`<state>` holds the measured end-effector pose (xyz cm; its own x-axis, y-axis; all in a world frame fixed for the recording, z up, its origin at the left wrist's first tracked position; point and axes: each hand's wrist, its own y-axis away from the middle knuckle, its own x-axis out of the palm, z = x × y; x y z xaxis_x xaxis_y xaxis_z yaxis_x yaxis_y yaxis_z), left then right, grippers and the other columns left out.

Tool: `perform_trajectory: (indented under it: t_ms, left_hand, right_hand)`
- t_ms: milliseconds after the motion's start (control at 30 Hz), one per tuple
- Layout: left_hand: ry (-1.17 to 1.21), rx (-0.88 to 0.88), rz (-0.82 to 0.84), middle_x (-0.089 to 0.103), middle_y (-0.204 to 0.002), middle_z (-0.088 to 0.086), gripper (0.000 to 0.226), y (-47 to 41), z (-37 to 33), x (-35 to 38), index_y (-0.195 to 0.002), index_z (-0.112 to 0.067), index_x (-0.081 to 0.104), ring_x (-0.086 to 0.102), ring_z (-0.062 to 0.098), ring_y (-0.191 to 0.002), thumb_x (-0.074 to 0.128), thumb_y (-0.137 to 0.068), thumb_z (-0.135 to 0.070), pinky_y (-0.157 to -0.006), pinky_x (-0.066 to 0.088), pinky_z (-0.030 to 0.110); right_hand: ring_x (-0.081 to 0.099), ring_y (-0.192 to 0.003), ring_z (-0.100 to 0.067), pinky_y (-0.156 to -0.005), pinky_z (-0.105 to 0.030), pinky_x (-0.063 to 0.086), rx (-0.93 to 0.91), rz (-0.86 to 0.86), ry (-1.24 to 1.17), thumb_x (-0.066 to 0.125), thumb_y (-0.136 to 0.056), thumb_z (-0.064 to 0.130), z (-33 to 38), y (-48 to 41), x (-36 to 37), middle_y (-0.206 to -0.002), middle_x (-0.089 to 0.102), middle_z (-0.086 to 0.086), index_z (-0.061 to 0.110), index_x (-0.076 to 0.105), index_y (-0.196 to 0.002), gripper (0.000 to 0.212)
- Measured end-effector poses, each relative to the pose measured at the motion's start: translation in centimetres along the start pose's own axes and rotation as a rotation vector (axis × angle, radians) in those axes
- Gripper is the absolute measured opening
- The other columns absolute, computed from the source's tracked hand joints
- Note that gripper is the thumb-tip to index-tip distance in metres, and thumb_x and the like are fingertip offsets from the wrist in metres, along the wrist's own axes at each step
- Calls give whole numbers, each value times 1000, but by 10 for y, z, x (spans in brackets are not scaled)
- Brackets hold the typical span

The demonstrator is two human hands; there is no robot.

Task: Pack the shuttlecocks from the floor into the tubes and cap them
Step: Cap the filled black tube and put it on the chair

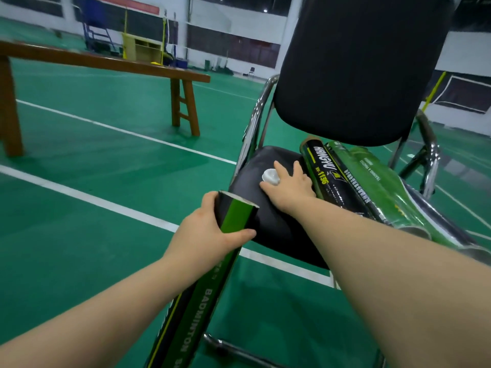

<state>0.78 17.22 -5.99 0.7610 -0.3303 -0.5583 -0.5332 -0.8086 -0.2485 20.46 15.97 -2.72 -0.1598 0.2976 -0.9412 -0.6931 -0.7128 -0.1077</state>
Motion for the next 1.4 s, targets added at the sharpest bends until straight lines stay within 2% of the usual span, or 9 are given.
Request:
perform_trajectory:
  t_ms: [133, 300, 500, 633, 800, 933, 1133, 1233, 1400]
  left_hand:
    - [5, 19, 28, 52, -94, -11, 73, 0, 1, -2, -126, -27, 35, 49, 13, -86, 75, -68, -48, -72, 37, 22]
    - [-9, 50, 54, 51, -98, -12, 74, 6, -3, -5, -126, -29, 34, 49, 12, -89, 75, -69, -49, -76, 38, 23]
    - [14, 44, 45, 52, -91, -16, 70, 20, -12, -20, -123, -30, 35, 51, 12, -87, 75, -69, -49, -73, 38, 23]
    - [10, 67, 55, 51, -90, -15, 71, 30, -26, -36, -124, -29, 34, 52, 13, -87, 74, -69, -50, -73, 39, 24]
    - [4, 123, 52, 51, -100, -13, 73, 48, -49, -53, -124, -30, 35, 50, 11, -89, 75, -67, -51, -74, 38, 23]
    - [53, 160, 54, 55, -98, -14, 67, 69, -69, -66, -119, -33, 36, 54, 11, -88, 75, -67, -49, -72, 41, 24]
    - [120, 245, 34, 57, -94, -20, 65, 105, -89, -89, -115, -41, 36, 58, 6, -87, 75, -64, -50, -71, 48, 22]
    - [152, 282, 34, 57, -94, -25, 62, 123, -96, -101, -112, -45, 35, 56, -2, -86, 74, -65, -50, -67, 45, 16]
    - [177, 333, 79, 60, -97, -23, 62, 154, -108, -114, -111, -48, 32, 57, -2, -89, 75, -65, -47, -72, 47, 17]
  right_hand:
    - [12, -141, -36, -111, -49, 18, -19, 35, 29, 35, -93, 44, 0, -6, -2, -158, -3, -1, 40, 10, -146, 59]
    - [29, -129, -39, -104, -49, 24, -19, 52, 120, 31, -92, 40, 3, -3, -10, -144, 30, -14, 38, 30, -138, 46]
    - [39, -119, -42, -105, -47, 32, -83, 229, 181, 37, -89, 44, 4, 21, -38, -133, 33, -19, 36, 37, -132, 43]
    - [45, -101, -33, -86, -35, 39, -146, 90, -190, 41, -90, 34, 20, 55, -65, -126, 34, -14, 23, 37, -128, 39]
    - [44, -74, -13, -56, -25, 32, -289, -120, -648, 62, -82, 26, 49, 132, -99, -86, 44, 2, 18, 38, -96, 29]
    - [48, -77, -11, -63, -28, 40, -316, -109, -699, 67, -77, 30, 52, 185, -105, -88, 52, 1, 18, 43, -78, 27]
    - [51, -104, -1, -71, -5, 44, -372, 90, -697, 59, -85, 40, 51, 233, -126, -125, 48, 8, 36, 41, -127, 46]
    - [23, -136, -5, -111, -30, 26, -491, 36, -356, 52, -72, 61, 51, 254, -146, -148, 23, 17, 47, 27, -138, 72]
    - [12, -140, -1, -112, -33, 20, -657, 116, -214, 66, -76, 53, 60, 291, -179, -152, 6, 28, 61, 23, -134, 72]
